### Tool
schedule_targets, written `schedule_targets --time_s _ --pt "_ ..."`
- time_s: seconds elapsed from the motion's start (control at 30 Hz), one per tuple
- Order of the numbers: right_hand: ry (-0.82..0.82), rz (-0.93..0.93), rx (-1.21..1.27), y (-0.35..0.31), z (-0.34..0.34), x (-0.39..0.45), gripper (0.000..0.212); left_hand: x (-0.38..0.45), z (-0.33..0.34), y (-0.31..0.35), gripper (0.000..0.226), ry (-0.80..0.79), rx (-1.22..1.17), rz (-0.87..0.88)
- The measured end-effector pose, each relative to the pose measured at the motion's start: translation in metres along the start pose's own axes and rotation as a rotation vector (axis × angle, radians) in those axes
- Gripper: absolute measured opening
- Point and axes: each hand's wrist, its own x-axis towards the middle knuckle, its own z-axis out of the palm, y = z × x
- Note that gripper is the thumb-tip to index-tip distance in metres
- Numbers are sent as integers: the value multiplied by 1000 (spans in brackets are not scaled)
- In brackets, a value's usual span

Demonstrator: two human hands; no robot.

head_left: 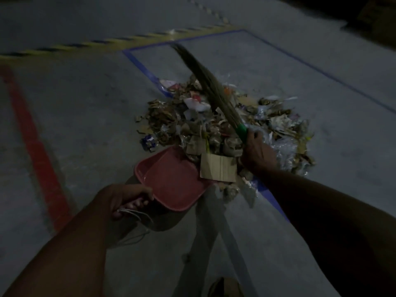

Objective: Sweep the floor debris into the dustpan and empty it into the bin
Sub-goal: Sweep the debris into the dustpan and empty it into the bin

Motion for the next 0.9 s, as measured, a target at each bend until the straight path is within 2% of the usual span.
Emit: schedule_targets --time_s 0.07,0.13,0.23,0.3,0.4,0.53,0.6,0.67,0.73,0.83,0.9 --pt "-14 58 -17 4 5 -7 72 -3 -1 -7 41 -4 -30 -20" --pt "-41 126 -3 8 9 -13 72 -5 -1 -7 40 -18 -17 -17" --pt "-72 227 -19 14 11 -20 52 4 -5 -8 34 15 2 9" --pt "-99 218 -2 22 18 -23 44 10 -8 -11 30 22 10 10" --pt "-146 171 86 30 31 -33 51 18 -12 -11 24 12 35 28" --pt "-243 139 106 28 49 -57 74 23 -12 1 23 2 48 55" --pt "-275 84 189 27 58 -67 68 27 -14 6 25 -2 66 68" --pt "-263 61 293 29 65 -71 53 29 -16 10 33 -12 74 54" --pt "-219 84 345 31 65 -70 46 27 -14 14 25 -4 68 59" --pt "-119 111 326 44 59 -63 44 31 -8 23 20 24 45 69" --pt "-51 144 227 59 55 -56 46 35 -5 28 18 24 41 82"
